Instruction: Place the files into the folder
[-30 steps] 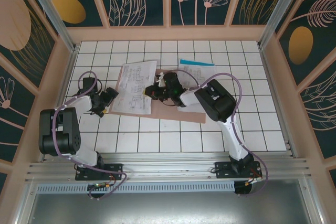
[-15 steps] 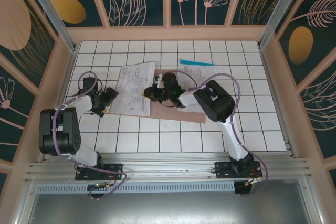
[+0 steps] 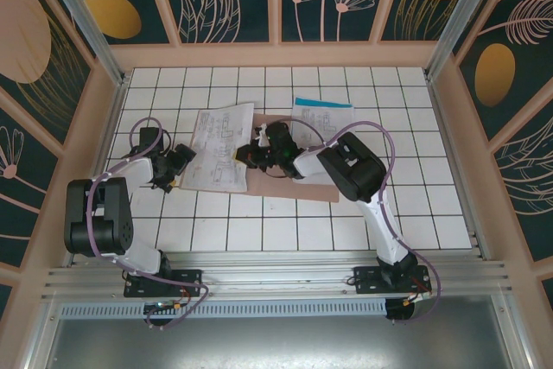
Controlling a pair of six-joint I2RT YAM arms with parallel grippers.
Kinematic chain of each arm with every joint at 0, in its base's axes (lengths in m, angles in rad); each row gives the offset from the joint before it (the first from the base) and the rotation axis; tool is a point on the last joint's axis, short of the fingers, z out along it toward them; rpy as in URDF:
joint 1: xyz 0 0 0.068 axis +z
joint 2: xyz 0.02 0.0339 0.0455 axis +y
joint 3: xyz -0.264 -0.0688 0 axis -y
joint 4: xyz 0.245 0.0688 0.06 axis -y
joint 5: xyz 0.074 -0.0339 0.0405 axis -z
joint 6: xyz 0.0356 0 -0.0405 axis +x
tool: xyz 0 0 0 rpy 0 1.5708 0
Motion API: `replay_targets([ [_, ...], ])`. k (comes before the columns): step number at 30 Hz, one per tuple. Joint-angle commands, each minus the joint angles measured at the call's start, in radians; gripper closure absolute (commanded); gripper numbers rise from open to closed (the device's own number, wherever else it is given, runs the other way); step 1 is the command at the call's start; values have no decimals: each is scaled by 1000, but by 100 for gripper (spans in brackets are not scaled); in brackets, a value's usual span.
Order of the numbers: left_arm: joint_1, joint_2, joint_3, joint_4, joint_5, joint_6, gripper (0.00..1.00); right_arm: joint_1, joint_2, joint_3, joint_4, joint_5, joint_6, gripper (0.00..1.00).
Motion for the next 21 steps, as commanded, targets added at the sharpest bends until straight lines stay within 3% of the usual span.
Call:
replay_targets([
  [1,-88,77,-59,92,278,-68,6,8,-32,-21,-95,44,-17,95],
  [5,-88,33,-57,56,255,-68,6,-4,-132,-56,-193,118,-29,68],
  [8,-92,1,-58,40,257,-89,6,-14,-210,-64,-305,158,-27,55],
  [13,-118,-43,-45,2,256,-114,6,-39,-317,-56,-522,220,-42,46],
  [21,-164,-113,-11,-47,252,-132,7,-125,-500,-135,-679,309,-13,46],
])
